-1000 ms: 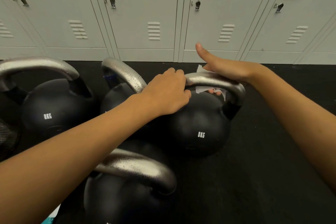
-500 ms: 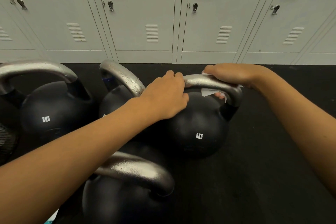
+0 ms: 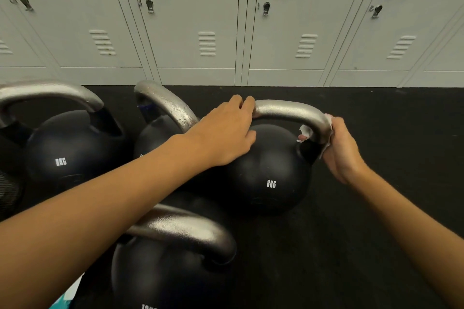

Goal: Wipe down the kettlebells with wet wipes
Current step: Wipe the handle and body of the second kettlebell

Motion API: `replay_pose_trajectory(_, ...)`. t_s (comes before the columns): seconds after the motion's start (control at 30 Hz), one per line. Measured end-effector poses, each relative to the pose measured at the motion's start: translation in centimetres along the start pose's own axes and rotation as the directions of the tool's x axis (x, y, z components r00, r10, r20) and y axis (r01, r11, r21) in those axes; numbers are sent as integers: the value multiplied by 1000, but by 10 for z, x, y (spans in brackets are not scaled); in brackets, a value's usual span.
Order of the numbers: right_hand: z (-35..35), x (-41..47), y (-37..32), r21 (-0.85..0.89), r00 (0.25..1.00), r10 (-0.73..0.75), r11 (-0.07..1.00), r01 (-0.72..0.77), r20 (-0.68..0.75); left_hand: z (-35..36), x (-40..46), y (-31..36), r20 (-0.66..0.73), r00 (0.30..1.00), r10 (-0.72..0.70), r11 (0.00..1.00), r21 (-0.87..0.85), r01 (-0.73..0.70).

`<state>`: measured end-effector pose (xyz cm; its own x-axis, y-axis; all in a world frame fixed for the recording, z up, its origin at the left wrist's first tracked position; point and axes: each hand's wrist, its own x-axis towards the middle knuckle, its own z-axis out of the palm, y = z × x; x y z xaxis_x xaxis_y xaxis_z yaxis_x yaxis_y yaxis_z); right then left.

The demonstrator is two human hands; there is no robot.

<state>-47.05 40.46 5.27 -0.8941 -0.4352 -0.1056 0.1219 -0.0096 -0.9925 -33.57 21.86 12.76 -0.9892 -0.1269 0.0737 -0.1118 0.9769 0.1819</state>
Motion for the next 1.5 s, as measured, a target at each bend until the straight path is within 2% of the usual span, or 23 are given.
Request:
replay_pose_trajectory(0.07, 7, -10, 18, 51, 998, -7, 999, 10, -54, 0, 1, -4, 8, 1000, 29, 999, 32, -29)
replay_pose_trajectory(0.17, 10, -23, 42, -67, 986, -63, 996, 53, -157, -2, 1, -7, 20, 999, 45, 998, 50, -45)
replay_pose_trajectory(0.3, 12, -50, 57, -282, 954, -274, 931, 230, -125, -2, 2, -7, 26, 998, 56, 996, 69, -57)
replay_pose_trajectory(0.5, 14, -59, 72, -269, 941, -308, 926, 264, -137, -2, 4, -6, 26, 998, 49, 996, 72, -51)
replay_pose_trajectory(0.57, 12, -50, 56, -227, 939, -290, 942, 247, -182, -1, 4, -6, 21, 998, 52, 997, 60, -53)
replay_pose_trajectory(0.63, 9, -36, 42, -145, 961, -196, 975, 169, -197, -1, 5, -7, 14, 999, 52, 997, 50, -52)
replay_pose_trajectory(0.73, 9, -19, 29, 47, 992, -23, 998, 29, -124, 0, 5, -6, 0, 999, 49, 997, 54, -49)
replay_pose_trajectory(0.8, 9, -16, 28, 192, 996, 35, 981, -20, -78, 0, 4, -5, -7, 999, 44, 997, 68, -43)
replay_pose_trajectory(0.9, 8, -17, 33, 313, 996, 57, 949, -34, -67, 1, 4, -5, -15, 999, 40, 995, 90, -39)
replay_pose_trajectory(1.0, 6, -24, 39, 314, 997, 31, 949, -6, -76, 2, 4, -6, -21, 999, 39, 995, 91, -37)
replay_pose_trajectory(1.2, 16, -18, 6, 76, 974, -105, 990, 122, -201, 3, 6, -4, -33, 999, 29, 995, 96, -25)
replay_pose_trajectory(1.33, 20, -4, -18, -231, 967, -216, 956, 180, -137, 0, 6, -6, 1, 1000, 23, 998, 54, -23)
replay_pose_trajectory(1.43, 27, -9, -32, -532, 923, -385, 778, 333, 13, -11, 10, -8, 56, 996, -70, 984, -163, 79)
replay_pose_trajectory(1.5, 38, -10, -42, -698, 902, -414, 611, 375, 122, -19, 17, -8, 118, 978, -175, 918, -340, 205)
